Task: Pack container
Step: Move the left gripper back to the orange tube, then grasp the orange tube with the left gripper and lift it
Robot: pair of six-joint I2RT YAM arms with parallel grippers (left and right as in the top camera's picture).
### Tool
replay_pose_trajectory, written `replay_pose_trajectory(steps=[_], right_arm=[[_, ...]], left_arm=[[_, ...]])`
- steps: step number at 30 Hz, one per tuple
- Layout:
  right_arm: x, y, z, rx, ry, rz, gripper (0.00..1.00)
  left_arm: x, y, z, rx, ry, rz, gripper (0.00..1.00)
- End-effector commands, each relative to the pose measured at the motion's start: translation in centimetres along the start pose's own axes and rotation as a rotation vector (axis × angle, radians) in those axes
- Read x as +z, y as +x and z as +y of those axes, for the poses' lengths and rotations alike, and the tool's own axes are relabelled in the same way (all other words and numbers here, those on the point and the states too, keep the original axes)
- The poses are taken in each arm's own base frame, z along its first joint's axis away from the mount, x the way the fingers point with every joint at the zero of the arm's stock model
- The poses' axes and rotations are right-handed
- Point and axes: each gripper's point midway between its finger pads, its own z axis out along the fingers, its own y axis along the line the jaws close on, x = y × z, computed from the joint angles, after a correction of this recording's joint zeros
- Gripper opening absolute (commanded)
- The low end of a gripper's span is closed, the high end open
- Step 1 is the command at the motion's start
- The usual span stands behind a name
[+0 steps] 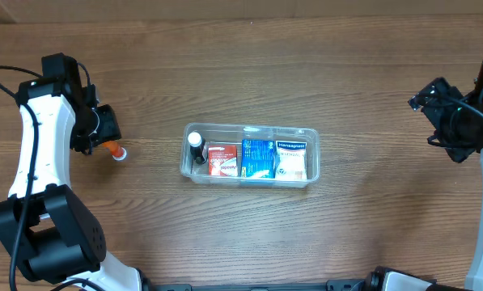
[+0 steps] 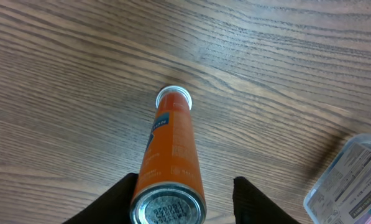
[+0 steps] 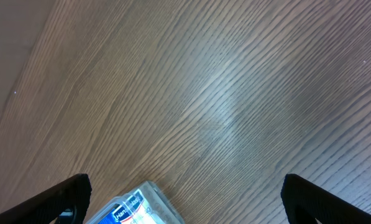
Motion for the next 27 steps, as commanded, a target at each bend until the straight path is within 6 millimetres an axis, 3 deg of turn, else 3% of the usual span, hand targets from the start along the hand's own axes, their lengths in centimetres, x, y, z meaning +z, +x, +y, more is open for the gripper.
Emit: replay_pose_trajectory(steps=[1, 8, 14, 17, 21, 24, 27], right_arm=[[-0.4, -0.4, 0.2, -0.004, -0.008, -0.016, 1.0], [-0.4, -0.4, 0.2, -0.004, -0.008, -0.016, 1.0], [-0.4, -0.4, 0.2, -0.004, -0.008, -0.017, 1.0], [-0.4, -0.4, 0.2, -0.004, -0.008, -0.017, 1.0], [-0.4, -0.4, 0.2, -0.004, -0.008, -0.017, 1.0], [-0.4, -0.4, 0.2, -0.004, -0.008, -0.016, 1.0], [-0.4, -0.4, 0.2, -0.004, -0.008, -0.017, 1.0]], left_arm=[[0.8, 0.3, 0.2, 0.014, 0.0, 0.025, 0.48], [1.6, 0.0, 0.3, 0.014, -0.011, 0.029, 0.4], [1.6, -0.3, 0.3, 0.015, -0.01, 0.019, 0.17], [1.1, -0.3, 0.1, 0.015, 0.003, 0.018, 0.11], [-3.4, -0.5, -2.3, 0.03, 0.11, 0.032, 0.04], [-8.9, -0.6, -4.4, 0.1, 0.13, -0.007, 0.04], [-13.7, 0.8, -8.1, 0.23, 0.153, -0.071, 0.04]])
